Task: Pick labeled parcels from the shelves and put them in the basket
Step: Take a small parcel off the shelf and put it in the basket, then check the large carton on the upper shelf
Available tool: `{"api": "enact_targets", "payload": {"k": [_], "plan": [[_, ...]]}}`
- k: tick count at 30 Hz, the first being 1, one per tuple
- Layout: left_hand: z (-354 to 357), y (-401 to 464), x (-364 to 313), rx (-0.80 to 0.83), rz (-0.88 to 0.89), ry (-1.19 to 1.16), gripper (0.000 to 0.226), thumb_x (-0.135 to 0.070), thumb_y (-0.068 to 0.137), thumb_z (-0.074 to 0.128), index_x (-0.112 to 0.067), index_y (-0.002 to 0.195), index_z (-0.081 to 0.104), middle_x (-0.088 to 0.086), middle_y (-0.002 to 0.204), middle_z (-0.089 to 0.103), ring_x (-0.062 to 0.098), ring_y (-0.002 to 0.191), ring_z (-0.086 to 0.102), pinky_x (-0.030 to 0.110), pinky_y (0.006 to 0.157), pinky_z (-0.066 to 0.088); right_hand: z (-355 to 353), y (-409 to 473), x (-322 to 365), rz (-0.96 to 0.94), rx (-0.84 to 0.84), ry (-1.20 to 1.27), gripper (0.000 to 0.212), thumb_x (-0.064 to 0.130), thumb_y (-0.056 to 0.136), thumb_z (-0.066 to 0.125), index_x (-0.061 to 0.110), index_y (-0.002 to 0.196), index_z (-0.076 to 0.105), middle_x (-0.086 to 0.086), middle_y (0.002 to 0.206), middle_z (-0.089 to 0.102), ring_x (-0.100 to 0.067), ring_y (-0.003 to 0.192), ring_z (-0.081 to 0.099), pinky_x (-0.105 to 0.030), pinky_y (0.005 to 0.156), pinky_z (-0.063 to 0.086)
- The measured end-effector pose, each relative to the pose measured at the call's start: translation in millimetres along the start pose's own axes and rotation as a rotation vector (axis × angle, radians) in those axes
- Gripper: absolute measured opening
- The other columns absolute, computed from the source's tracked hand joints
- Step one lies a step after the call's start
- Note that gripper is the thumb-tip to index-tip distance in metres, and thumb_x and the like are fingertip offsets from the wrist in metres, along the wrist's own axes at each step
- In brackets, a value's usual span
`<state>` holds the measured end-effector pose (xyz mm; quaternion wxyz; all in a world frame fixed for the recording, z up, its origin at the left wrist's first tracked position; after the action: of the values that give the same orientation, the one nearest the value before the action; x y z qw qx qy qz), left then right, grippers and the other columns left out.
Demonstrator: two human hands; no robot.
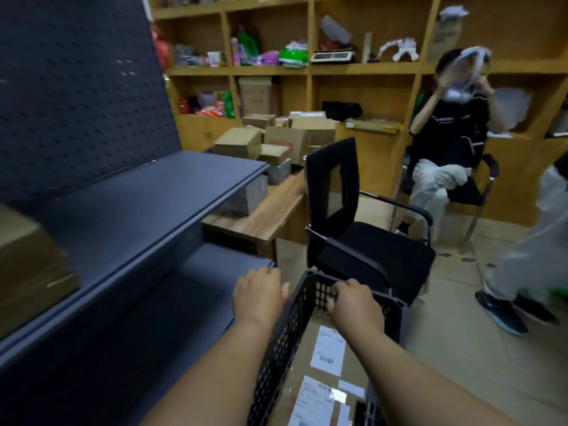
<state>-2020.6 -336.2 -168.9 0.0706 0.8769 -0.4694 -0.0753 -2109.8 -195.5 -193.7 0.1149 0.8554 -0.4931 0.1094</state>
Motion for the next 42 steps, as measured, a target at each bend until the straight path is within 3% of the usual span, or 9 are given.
{"api": "enact_targets", "payload": {"k": [6,11,15,22,32,42], "plan": [[-37,-98,28,-0.074,-0.285,0.046,0.031,-0.042,0.094,0.043,-0.016,0.100,0.059,0.004,0.104,0.061,0.025,0.098,0.054,0.034,0.077,0.038,-19,-47,38,-0.307,0.038,0.035,0.027,0.033,0.092,0.049,0.017,0.110,0.059,-0.004,0.114,0.055,-0.026,0.108,0.049,-0.037,0.081,0.048],[-70,-188,65,-0.085,-0.454,0.153,0.033,-0.043,0.094,0.042,-0.017,0.105,0.059,0.003,0.103,0.061,0.024,0.097,0.056,0.034,0.076,0.039,-24,-106,88,-0.491,0.082,0.091,0.025,0.031,0.093,0.046,0.019,0.109,0.061,-0.002,0.114,0.056,-0.024,0.110,0.048,-0.035,0.081,0.045],[-98,-260,99,-0.105,-0.597,0.182,0.032,-0.042,0.096,0.040,-0.016,0.100,0.058,0.003,0.098,0.061,0.023,0.091,0.055,0.031,0.070,0.032,-29,-157,135,-0.670,0.102,0.112,0.028,0.028,0.096,0.044,0.018,0.117,0.058,-0.002,0.120,0.056,-0.023,0.115,0.047,-0.033,0.083,0.047],[-148,-391,151,-0.167,-0.843,0.257,0.032,-0.043,0.095,0.041,-0.016,0.100,0.059,0.002,0.097,0.061,0.021,0.091,0.056,0.031,0.071,0.034,-33,-265,214,-0.925,0.148,0.168,0.033,0.032,0.096,0.045,0.023,0.126,0.055,0.003,0.123,0.055,-0.019,0.115,0.045,-0.029,0.079,0.044],[-211,-598,193,-0.193,-1.101,0.368,0.034,-0.045,0.095,0.041,-0.017,0.102,0.058,0.002,0.100,0.062,0.022,0.095,0.057,0.032,0.074,0.038,-37,-454,293,-1.156,0.221,0.248,0.033,0.032,0.095,0.047,0.022,0.125,0.056,0.004,0.123,0.055,-0.019,0.113,0.047,-0.029,0.077,0.047],[-261,-763,209,-0.206,-1.210,0.447,0.034,-0.045,0.095,0.040,-0.017,0.103,0.057,0.002,0.102,0.061,0.021,0.097,0.056,0.032,0.078,0.040,-49,-613,329,-1.245,0.248,0.325,0.030,0.033,0.094,0.047,0.023,0.121,0.058,0.003,0.120,0.056,-0.019,0.110,0.047,-0.028,0.075,0.045]]}}
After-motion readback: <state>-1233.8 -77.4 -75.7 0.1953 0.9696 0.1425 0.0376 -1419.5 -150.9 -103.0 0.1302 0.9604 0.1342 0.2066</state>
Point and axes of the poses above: each hand's wrist, its own y-axis towards the middle knuckle, its own z-axis out of the palm, x = y × z, the point moved 2 cm from there along y, towards the middle knuckle
